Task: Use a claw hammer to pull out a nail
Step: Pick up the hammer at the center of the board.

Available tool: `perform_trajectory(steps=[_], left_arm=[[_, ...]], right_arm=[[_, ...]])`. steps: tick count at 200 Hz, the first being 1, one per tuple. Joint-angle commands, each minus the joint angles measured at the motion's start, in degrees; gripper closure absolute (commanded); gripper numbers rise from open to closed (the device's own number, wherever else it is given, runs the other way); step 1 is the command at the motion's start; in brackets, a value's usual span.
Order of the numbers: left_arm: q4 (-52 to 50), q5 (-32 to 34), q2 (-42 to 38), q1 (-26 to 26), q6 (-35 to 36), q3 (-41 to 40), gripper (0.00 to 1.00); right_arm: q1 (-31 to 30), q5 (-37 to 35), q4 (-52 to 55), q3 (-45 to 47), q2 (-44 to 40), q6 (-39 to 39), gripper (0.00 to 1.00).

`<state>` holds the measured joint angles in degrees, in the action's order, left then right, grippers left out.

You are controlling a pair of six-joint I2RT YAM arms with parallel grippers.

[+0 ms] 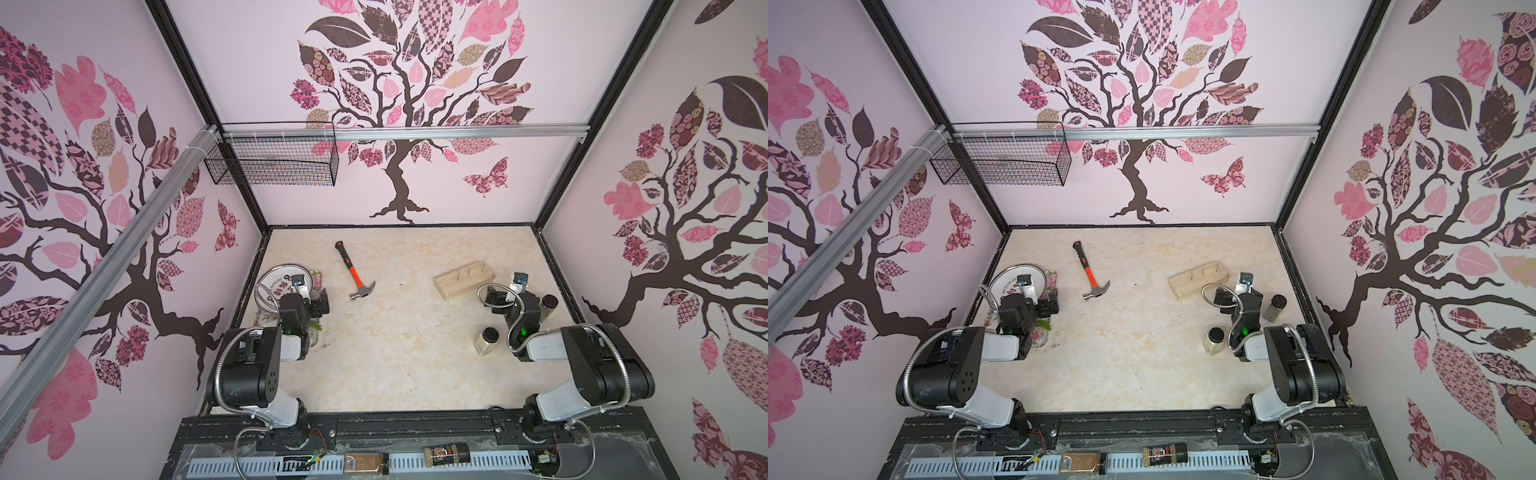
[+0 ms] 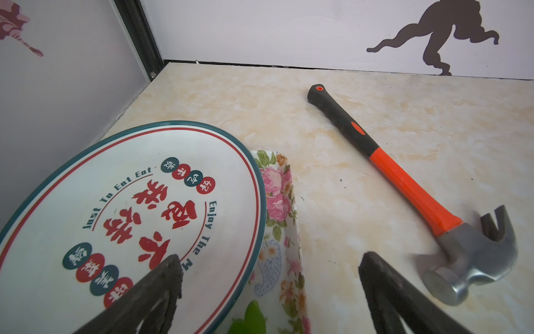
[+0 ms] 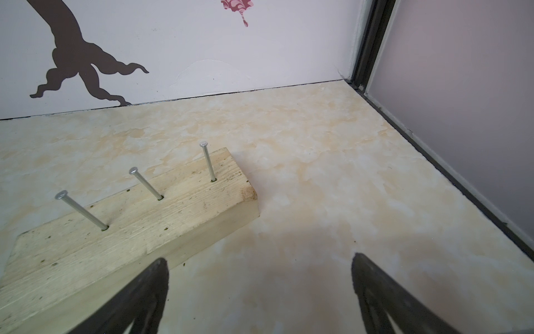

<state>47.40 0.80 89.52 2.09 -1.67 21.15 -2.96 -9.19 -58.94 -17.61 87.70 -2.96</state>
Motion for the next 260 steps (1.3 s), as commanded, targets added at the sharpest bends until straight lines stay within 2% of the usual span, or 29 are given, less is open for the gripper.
perform_trajectory(steps=[1, 43, 54, 72, 86, 113, 127, 159, 187, 210, 229, 244, 260], left_arm=[[0.9, 0.2, -0.4, -0.2, 0.2, 1.5, 0.02], [2.3, 0.3, -0.9, -0.6, 0.5, 1.4, 0.02], [-3.1, -0.5, -4.2, -0.7, 1.3, 2.8, 0.02], [-13.5, -1.0, -9.9, -0.8, 1.4, 5.8, 0.02], [-17.9, -3.1, -13.4, -0.9, 1.5, 7.7, 0.02], [-31.0, -5.1, -17.4, -2.9, -1.8, 16.5, 0.02], [-38.6, -5.1, -18.1, -5.2, -3.7, 22.6, 0.02], [-50.6, -8.5, -18.2, -9.9, -16.2, 35.3, 0.02], [-56.3, -12.4, -16.8, -12.2, -31.8, 43.2, 0.02], [-57.0, -14.0, -16.4, -15.4, -42.8, 45.1, 0.02], [-57.0, -12.0, -16.7, -20.1, -45.9, 45.6, 0.02], [-56.7, -11.6, -16.9, -22.7, -44.3, 46.5, 0.02], [-53.9, -13.3, -17.4, -22.9, -44.6, 45.6, 0.02]], right_arm=[[0.1, 0.2, -0.8, -0.7, 0.0, -0.1, 0.00], [0.1, 0.9, -1.3, -0.3, -0.4, 0.1, 0.00], [0.1, 1.1, -1.0, -0.8, -1.0, 0.4, 0.00], [0.1, 1.9, 13.0, -6.2, -5.0, 0.6, 0.00], [0.1, 2.5, 23.0, -11.5, -7.4, 0.1, 0.00], [0.0, 4.3, 35.1, -19.7, -11.6, -10.8, 0.00], [-0.1, 5.4, 43.4, -25.1, -13.1, -19.6, 0.00], [-3.2, 12.3, 58.7, -35.8, -14.2, -37.7, 0.00], [-12.1, 12.6, 57.7, -39.0, -14.6, -48.0, 0.00], [-20.3, 11.3, 54.0, -41.2, -13.6, -54.9, 0.00], [-26.0, 9.2, 52.4, -43.7, -12.3, -57.8, 0.00], [-27.3, 12.3, 45.5, -43.3, -11.1, -57.8, 0.00], [-27.3, 13.8, 39.7, -42.1, -9.5, -60.9, 0.00]])
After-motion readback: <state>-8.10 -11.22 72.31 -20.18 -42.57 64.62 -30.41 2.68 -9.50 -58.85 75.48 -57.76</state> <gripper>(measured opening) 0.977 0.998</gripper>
